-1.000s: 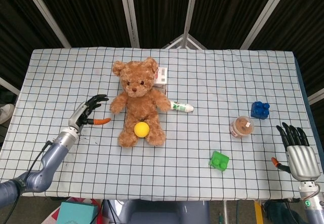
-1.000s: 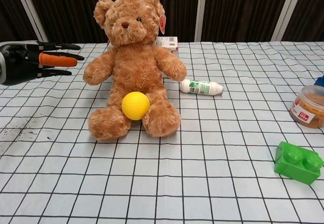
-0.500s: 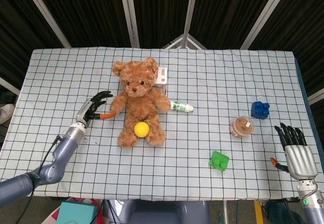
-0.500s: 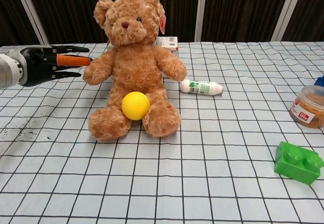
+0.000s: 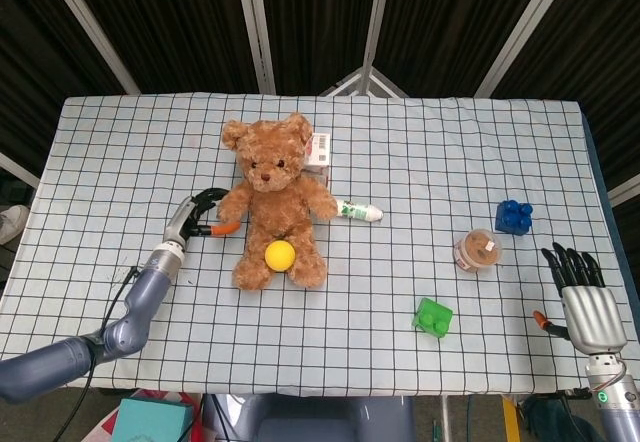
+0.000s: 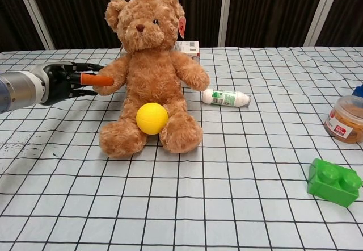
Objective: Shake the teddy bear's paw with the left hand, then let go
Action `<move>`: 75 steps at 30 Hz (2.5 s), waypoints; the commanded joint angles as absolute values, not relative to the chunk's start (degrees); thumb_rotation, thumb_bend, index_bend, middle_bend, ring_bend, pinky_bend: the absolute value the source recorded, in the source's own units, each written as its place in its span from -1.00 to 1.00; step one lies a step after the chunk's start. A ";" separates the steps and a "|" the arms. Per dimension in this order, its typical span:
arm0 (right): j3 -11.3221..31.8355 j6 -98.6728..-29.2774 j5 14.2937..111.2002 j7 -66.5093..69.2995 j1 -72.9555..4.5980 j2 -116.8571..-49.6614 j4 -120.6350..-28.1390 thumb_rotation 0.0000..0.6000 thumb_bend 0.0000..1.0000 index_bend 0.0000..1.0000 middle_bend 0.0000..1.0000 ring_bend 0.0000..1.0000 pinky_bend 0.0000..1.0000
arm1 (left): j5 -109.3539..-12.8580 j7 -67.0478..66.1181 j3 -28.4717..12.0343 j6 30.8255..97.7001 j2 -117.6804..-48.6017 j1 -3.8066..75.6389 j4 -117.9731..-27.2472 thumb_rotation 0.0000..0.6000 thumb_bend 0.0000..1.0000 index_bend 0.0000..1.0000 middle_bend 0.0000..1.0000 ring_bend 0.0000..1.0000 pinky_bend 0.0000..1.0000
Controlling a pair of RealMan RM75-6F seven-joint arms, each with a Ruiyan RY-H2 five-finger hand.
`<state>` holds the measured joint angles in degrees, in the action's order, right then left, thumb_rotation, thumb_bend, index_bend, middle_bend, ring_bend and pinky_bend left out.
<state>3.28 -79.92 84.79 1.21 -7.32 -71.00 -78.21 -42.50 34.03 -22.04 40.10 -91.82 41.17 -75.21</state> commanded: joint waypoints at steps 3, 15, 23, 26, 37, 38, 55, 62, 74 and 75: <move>3.26 -80.08 84.83 1.43 -7.24 -70.88 -78.32 1.00 -0.58 -1.00 -0.97 -0.94 -1.00 | -40.10 30.96 -22.40 41.44 -93.37 41.85 -75.01 1.00 -0.50 -0.36 -0.43 -1.00 -0.83; 3.17 -80.06 84.78 2.15 -7.13 -70.59 -78.43 1.00 -0.58 -1.00 -0.97 -0.94 -1.00 | -35.28 26.13 -24.21 43.87 -96.17 42.95 -74.20 1.00 -0.23 -0.23 -0.20 -0.91 -0.80; 3.08 -79.63 84.65 2.26 -7.23 -70.37 -78.65 1.00 -0.58 -1.00 -0.97 -0.94 -1.00 | -34.67 23.70 -26.11 49.73 -98.48 42.61 -74.17 1.00 -0.11 -0.09 0.01 -0.78 -0.72; 3.06 -79.62 84.66 2.21 -7.23 -70.41 -78.66 1.00 -0.58 -1.00 -0.97 -0.94 -1.00 | -34.09 22.58 -26.69 50.75 -98.75 42.56 -74.61 1.00 -0.11 -0.08 0.02 -0.78 -0.71; 3.04 -79.50 84.65 2.11 -7.31 -70.45 -78.71 1.00 -0.58 -1.00 -0.97 -0.94 -1.00 | -32.77 17.96 -26.99 50.70 -99.07 42.83 -74.74 1.00 -0.13 -0.09 0.00 -0.78 -0.71; 3.03 -79.53 84.65 2.07 -7.29 -70.44 -78.73 1.00 -0.58 -1.00 -0.97 -0.94 -1.00 | -32.41 17.72 -27.15 50.40 -99.14 42.87 -74.55 1.00 -0.13 -0.09 0.00 -0.78 -0.71; 2.88 -79.45 84.81 1.67 -7.37 -70.46 -79.01 1.00 -0.58 -1.00 -0.97 -0.94 -1.00 | -32.55 15.36 -27.70 50.30 -99.99 42.18 -73.40 1.00 -0.15 -0.09 0.00 -0.78 -0.71; 2.92 -79.55 84.79 1.72 -7.35 -70.40 -79.10 1.00 -0.58 -1.00 -0.97 -0.94 -1.00 | -35.71 14.08 -28.86 53.50 -99.88 42.52 -76.91 1.00 -0.17 -0.09 0.00 -0.78 -0.71; 2.89 -80.72 85.47 2.32 -7.02 -69.98 -79.58 1.00 -0.58 -1.00 -0.97 -0.94 -1.00 | -34.75 11.20 -26.80 53.56 -102.40 41.95 -73.70 1.00 -0.19 -0.10 -0.01 -0.78 -0.71; 2.90 -80.86 85.57 2.36 -6.99 -69.89 -79.69 1.00 -0.58 -1.00 -0.97 -0.94 -1.00 | -34.84 11.08 -26.95 53.60 -102.58 42.02 -73.46 1.00 -0.19 -0.10 -0.01 -0.78 -0.71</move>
